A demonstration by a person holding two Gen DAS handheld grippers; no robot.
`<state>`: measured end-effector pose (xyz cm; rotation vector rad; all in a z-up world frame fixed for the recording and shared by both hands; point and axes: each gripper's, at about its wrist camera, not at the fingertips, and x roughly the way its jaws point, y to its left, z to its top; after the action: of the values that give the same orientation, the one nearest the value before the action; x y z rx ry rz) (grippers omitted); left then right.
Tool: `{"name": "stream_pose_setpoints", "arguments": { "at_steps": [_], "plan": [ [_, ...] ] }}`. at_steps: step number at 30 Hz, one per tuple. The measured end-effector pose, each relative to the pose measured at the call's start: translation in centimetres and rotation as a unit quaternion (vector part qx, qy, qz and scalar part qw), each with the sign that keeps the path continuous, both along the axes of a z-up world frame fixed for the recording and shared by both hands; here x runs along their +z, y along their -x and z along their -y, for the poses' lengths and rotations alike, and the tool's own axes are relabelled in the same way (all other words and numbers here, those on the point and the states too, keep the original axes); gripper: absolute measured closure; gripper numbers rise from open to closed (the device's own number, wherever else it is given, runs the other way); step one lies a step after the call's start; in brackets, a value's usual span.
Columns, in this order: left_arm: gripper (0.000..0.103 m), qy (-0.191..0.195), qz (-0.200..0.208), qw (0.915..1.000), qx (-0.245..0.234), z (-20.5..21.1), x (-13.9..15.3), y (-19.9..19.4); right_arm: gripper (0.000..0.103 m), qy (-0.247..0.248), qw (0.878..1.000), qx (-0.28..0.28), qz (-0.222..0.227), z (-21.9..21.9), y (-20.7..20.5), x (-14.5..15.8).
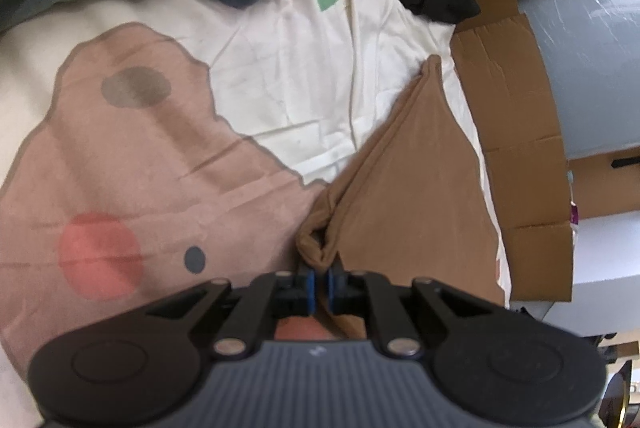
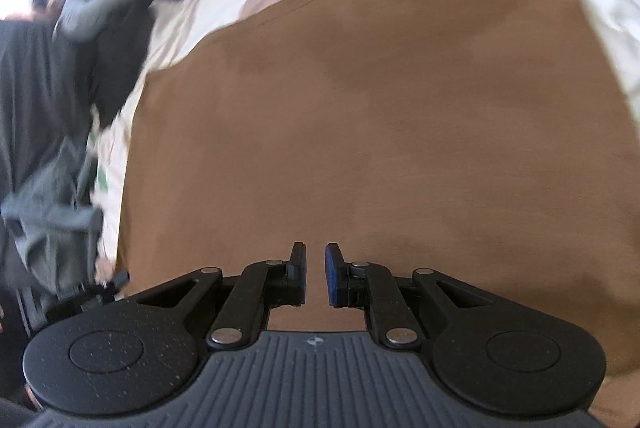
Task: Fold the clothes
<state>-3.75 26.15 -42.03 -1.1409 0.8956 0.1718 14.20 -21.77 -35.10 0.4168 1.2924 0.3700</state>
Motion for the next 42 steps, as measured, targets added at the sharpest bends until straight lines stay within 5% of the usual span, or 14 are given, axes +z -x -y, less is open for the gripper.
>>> {"name": "stream_pose_setpoints", "arguments": {
  "at_steps": [17, 33, 42],
  "plan": [
    [0.096, -0.026, -0.013, 0.9996, -0.004, 0.9, 0.6, -0.3, 0.094, 0.045, 0.983, 0.172, 0.055, -6.5, 2.4, -1.9],
    [0.096, -0.062, -0.033, 0.9972, -0.025, 1.6, 1.3, -1.2, 0.099, 0.043, 0.969, 0.234, 0.061, -7.8, 4.1, -1.2],
    [0.096, -0.065, -0.047, 0.9965, -0.024, 1.5, 1.4, -1.7, 0.099, 0.049, 0.974, 0.210, 0.070, -7.8, 3.3, -1.4]
  ]
}}
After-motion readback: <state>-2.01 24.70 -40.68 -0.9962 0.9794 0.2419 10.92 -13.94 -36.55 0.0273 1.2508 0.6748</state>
